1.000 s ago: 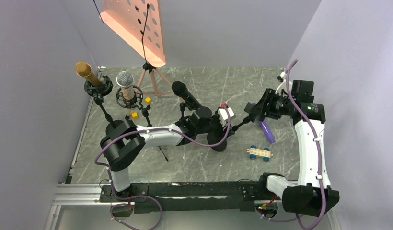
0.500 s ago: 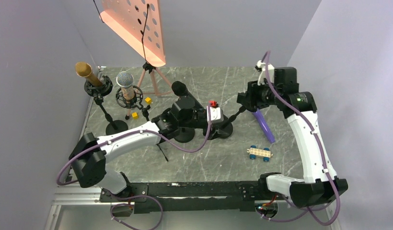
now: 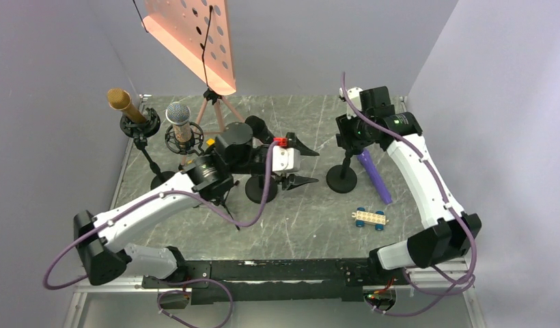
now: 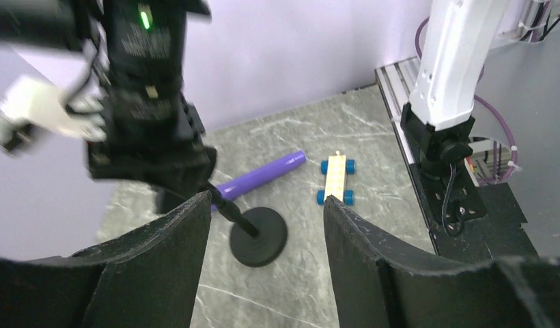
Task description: Remove the microphone from the stand
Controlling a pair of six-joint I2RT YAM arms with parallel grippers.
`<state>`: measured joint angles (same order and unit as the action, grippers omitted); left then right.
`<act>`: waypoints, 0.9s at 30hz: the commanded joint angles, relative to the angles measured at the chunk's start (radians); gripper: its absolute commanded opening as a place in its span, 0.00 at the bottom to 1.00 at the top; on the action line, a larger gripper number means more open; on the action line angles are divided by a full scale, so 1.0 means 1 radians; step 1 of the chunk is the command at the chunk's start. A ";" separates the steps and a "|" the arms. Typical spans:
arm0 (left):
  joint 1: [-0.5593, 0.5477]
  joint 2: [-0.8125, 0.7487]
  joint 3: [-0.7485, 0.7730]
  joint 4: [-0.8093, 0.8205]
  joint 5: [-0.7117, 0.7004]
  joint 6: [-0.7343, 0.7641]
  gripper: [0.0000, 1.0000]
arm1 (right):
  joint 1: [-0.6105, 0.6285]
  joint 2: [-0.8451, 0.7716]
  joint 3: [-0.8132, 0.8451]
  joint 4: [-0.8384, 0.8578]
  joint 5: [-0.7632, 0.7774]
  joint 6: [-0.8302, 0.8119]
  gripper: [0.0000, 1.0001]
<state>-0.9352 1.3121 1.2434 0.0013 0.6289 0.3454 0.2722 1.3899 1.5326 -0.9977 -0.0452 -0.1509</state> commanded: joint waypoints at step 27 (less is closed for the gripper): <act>-0.011 -0.271 0.129 -0.314 -0.115 0.260 0.68 | -0.096 0.272 0.203 0.472 -0.112 0.107 0.00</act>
<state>-0.9516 1.0603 1.3579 -0.3065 0.5293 0.5774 0.1879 1.7943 1.8030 -0.7425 -0.0700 -0.0517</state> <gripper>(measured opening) 0.678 0.500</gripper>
